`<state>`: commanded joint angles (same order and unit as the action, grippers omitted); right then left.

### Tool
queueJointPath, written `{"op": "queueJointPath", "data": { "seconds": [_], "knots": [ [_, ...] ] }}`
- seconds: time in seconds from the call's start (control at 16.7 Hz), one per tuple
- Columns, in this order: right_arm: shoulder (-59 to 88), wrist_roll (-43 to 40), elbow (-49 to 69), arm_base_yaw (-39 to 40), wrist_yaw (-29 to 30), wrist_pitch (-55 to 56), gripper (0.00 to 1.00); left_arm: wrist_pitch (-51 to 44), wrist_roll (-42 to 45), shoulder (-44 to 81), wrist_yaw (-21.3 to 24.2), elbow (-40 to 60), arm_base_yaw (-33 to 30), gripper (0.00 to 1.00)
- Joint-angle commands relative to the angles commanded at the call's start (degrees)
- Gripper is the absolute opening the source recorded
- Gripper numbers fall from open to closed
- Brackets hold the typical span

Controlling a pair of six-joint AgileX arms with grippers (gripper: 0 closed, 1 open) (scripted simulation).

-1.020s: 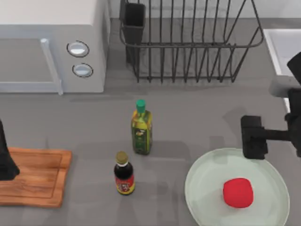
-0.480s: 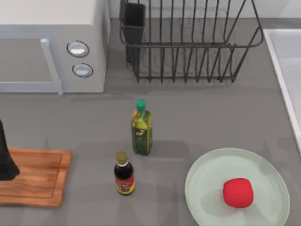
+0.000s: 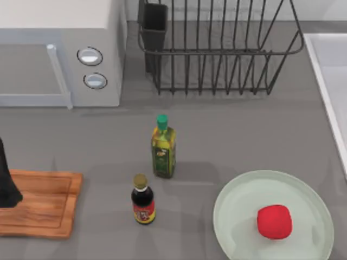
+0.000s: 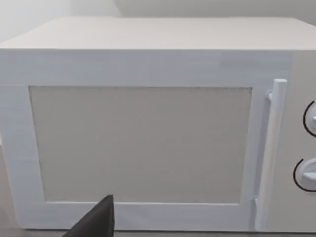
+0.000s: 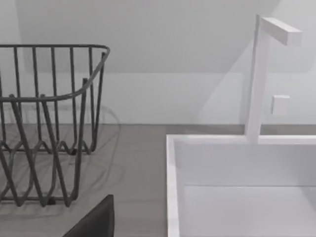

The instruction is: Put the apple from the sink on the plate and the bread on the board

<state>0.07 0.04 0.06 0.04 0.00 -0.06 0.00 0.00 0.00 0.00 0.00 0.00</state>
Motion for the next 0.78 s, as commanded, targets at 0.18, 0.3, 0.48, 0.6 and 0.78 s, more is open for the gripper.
{"op": "queueJointPath", "data": {
  "seconds": [0.18,0.3,0.48,0.6,0.78],
  "knots": [
    [-0.07,-0.04,-0.07,-0.04,0.0,0.07,1.0,0.0,0.0,0.0,0.0,0.0,0.0,1.0],
    [-0.07,-0.04,-0.07,-0.04,0.0,0.07,1.0,0.0,0.0,0.0,0.0,0.0,0.0,1.0],
    [-0.07,-0.04,-0.07,-0.04,0.0,0.07,1.0,-2.47,0.39,3.58,0.04,3.14,0.71,1.0],
    [-0.07,-0.04,-0.07,-0.04,0.0,0.07,1.0,-5.9,0.94,9.04,0.07,7.56,1.73,1.0],
    [-0.07,-0.04,-0.07,-0.04,0.0,0.07,1.0,-12.99,2.06,21.8,0.1,16.57,3.87,1.0]
  ]
}}
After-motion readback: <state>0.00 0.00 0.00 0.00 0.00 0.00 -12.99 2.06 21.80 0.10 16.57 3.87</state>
